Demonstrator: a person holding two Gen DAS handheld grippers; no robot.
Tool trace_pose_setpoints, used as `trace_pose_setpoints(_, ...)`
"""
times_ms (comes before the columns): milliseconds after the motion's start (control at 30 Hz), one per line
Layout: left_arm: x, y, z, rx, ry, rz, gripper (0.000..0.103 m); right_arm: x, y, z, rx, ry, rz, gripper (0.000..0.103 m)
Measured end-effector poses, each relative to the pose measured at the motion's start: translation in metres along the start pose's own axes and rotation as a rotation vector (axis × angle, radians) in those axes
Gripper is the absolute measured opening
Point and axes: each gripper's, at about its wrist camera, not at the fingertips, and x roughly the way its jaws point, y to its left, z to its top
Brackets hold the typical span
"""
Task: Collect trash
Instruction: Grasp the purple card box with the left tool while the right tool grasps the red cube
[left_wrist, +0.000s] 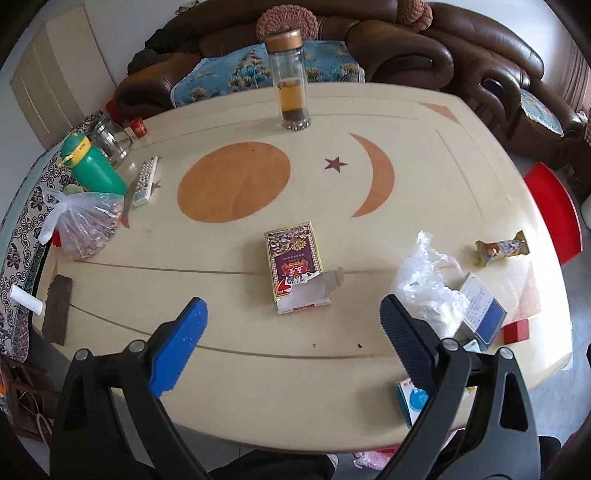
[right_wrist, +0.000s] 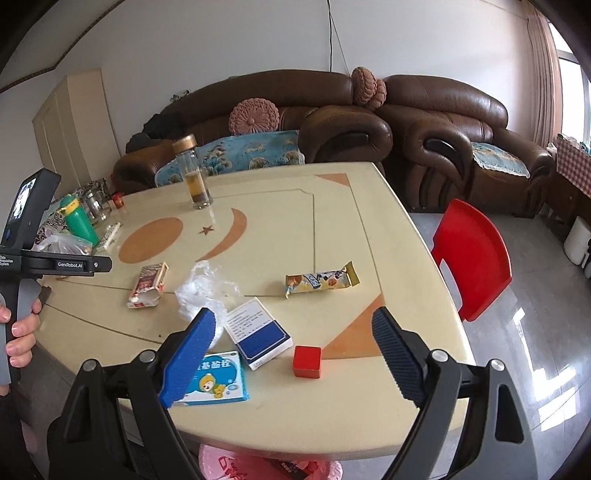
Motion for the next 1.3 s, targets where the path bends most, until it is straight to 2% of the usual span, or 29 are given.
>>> trace_pose_setpoints(533, 0.089, 0.004, 0.027, -0.041, 0.144, 0.003, 0.092, 0.072, -0.019, -0.024, 0.032, 0.121, -0.017, 0.085)
trace_pose_setpoints(1000, 0.127, 0.007, 0.036, -0.049, 0.188, 0.033, 0.092, 0.119, -0.017, -0.052, 0.030, 0.210, 0.001, 0.084)
trace_pose_setpoints(1233, 0.142, 0.006, 0.036, -0.048, 0.214, 0.038, 0.092, 0.125, -0.012, -0.063, 0.002, 0.200, -0.023, 0.084)
trace_pose_setpoints(1300, 0.145, 0.007, 0.036, -0.054, 0.219, 0.040, 0.092, 0.126, -0.010, -0.066, -0.008, 0.193, -0.032, 0.081)
